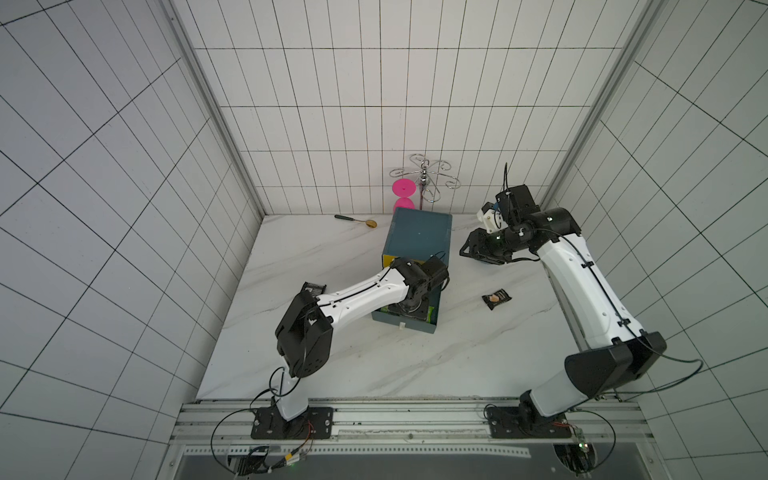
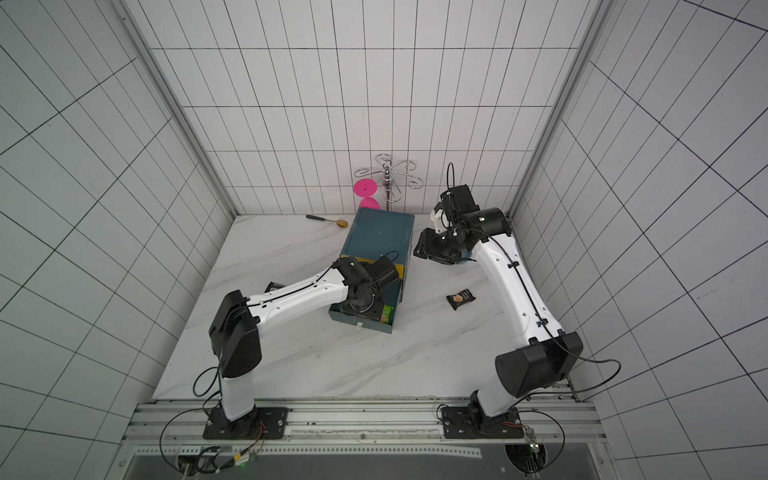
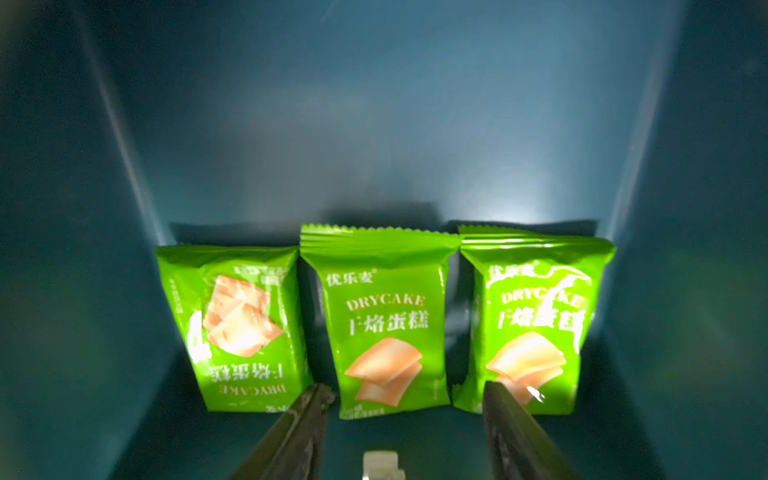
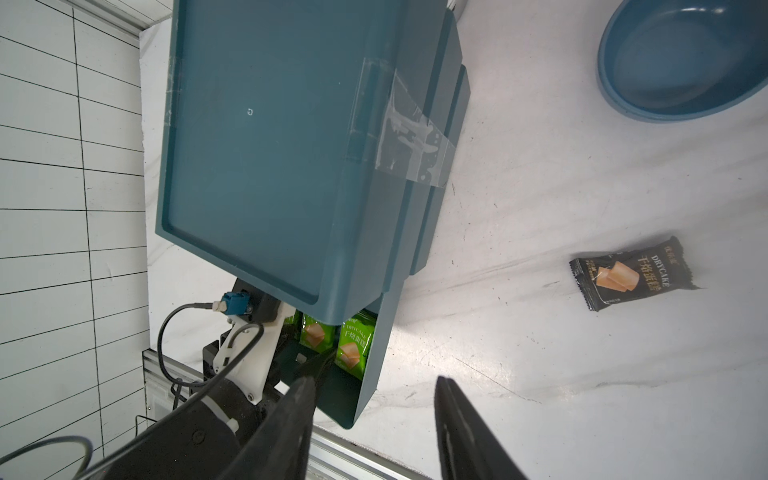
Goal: Take the cookies out of the drawer
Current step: Pick up the cookie from the drawer.
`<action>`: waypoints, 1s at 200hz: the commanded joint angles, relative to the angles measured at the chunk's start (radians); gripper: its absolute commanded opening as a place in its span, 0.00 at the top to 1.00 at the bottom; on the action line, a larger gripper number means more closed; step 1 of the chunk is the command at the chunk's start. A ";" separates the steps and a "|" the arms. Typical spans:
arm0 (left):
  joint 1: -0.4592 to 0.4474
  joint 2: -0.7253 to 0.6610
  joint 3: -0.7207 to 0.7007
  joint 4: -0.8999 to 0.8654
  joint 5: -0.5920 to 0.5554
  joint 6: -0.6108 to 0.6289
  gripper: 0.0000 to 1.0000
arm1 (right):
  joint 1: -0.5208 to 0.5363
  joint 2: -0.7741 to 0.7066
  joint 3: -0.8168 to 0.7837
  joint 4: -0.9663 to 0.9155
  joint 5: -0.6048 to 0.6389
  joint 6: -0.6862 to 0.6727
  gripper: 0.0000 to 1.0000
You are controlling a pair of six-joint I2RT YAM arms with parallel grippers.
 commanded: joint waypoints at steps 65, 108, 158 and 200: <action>0.017 0.054 -0.056 0.090 -0.003 -0.019 0.32 | -0.029 -0.037 -0.070 -0.020 -0.003 -0.034 0.50; 0.017 0.077 -0.094 0.137 -0.008 -0.036 0.33 | -0.034 -0.051 -0.100 -0.010 -0.002 -0.045 0.50; 0.026 0.123 -0.110 0.158 -0.044 -0.052 0.35 | -0.040 -0.068 -0.140 0.014 -0.009 -0.053 0.50; 0.033 0.128 -0.134 0.187 -0.067 -0.057 0.37 | -0.050 -0.078 -0.167 0.021 -0.009 -0.059 0.50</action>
